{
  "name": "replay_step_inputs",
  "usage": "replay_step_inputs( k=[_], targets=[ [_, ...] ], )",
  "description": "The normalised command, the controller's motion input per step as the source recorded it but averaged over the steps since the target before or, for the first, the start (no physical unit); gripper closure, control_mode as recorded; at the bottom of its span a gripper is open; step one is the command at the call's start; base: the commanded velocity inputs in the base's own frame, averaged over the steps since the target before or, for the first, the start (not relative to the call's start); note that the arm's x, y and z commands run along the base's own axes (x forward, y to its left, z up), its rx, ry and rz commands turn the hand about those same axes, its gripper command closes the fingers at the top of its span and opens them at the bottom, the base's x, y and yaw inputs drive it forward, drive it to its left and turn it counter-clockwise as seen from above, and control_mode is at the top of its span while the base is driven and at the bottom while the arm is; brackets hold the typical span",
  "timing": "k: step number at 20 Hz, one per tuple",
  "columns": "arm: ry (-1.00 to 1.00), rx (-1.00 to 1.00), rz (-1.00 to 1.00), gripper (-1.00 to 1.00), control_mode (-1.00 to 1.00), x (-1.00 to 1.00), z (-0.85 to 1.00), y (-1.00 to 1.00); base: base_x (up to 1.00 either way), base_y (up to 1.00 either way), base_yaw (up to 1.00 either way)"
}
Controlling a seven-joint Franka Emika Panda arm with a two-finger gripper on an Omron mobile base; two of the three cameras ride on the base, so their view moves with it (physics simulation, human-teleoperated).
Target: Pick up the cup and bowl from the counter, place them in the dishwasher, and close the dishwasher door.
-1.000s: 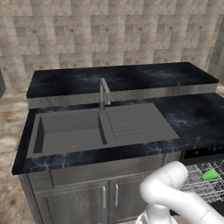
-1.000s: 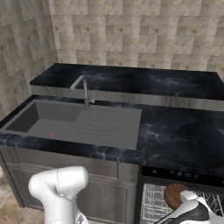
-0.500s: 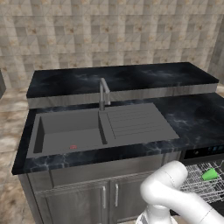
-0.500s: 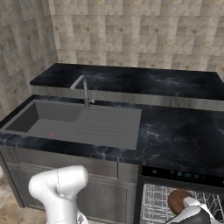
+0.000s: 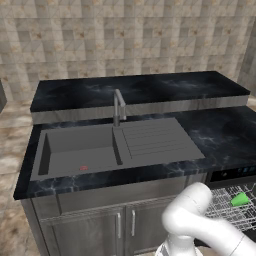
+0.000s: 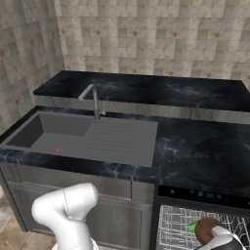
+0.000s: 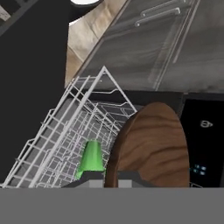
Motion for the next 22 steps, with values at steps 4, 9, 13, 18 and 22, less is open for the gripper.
replay_step_inputs(
  k=[4, 9, 13, 18, 22],
  targets=[
    [0.04, 0.0, 0.0, 1.0, -1.0, 0.1, -0.39, -0.27, 0.0, 0.0, 0.0],
    [0.03, 0.0, 0.0, 1.0, -1.0, 0.2, -0.17, -0.2, 0.0, 0.0, 0.0],
    [0.03, 0.0, 0.0, 1.0, -1.0, 0.31, -0.01, -0.15, 0.0, 0.0, 0.0],
    [0.08, 0.0, 0.0, 1.0, -1.0, 0.36, -0.27, -0.12, 0.0, 0.0, 0.0],
    [0.09, 0.0, 0.0, 1.0, -1.0, 0.29, -0.46, -0.1, 0.0, 0.0, 0.0]
  ],
)
